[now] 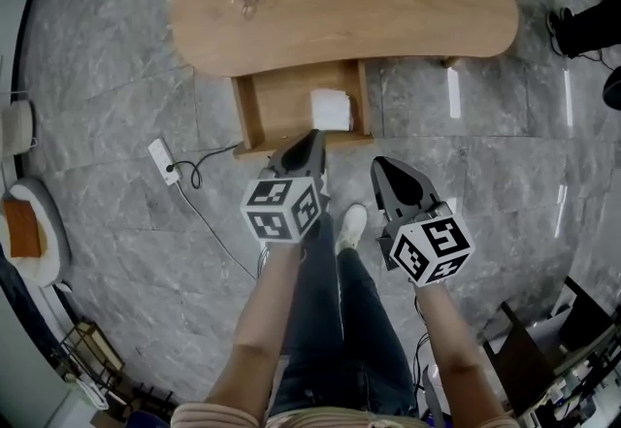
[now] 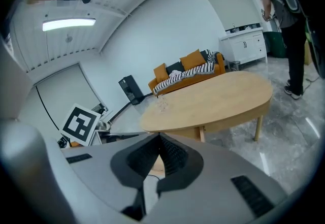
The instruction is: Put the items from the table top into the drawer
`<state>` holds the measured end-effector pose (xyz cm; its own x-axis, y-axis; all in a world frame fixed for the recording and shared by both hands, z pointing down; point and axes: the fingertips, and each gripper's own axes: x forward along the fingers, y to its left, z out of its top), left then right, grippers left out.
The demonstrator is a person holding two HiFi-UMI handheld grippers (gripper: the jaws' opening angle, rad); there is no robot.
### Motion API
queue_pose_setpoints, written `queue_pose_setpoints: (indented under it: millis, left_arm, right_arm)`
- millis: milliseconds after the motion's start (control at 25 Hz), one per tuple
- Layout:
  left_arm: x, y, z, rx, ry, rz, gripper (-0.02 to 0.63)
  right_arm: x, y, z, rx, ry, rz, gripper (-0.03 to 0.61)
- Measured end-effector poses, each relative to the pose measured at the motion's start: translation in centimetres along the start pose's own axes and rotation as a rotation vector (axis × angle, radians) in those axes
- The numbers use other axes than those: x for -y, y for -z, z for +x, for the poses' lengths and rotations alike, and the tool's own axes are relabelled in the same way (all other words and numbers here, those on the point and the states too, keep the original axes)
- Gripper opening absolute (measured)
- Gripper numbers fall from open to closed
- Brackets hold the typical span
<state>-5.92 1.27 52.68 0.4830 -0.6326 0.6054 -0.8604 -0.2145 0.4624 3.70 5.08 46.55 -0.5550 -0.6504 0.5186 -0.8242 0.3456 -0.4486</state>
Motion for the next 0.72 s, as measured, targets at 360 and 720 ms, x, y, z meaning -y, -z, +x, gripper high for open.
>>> queue_pose_setpoints:
  millis: [360, 720]
  left_arm:
    - [4.7, -5.3, -5.3, 0.104, 0.05, 0.046, 0.013]
    - [9.2, -8.3, -9.9, 0.161, 0.077, 0.112, 0.012]
  right_arm:
    - [-1.9, -6.0, -4.3, 0.118, -0.016, -0.032, 0.008]
    - [-4.1, -10.1, -8.6, 0.187, -0.035, -0.071, 0.008]
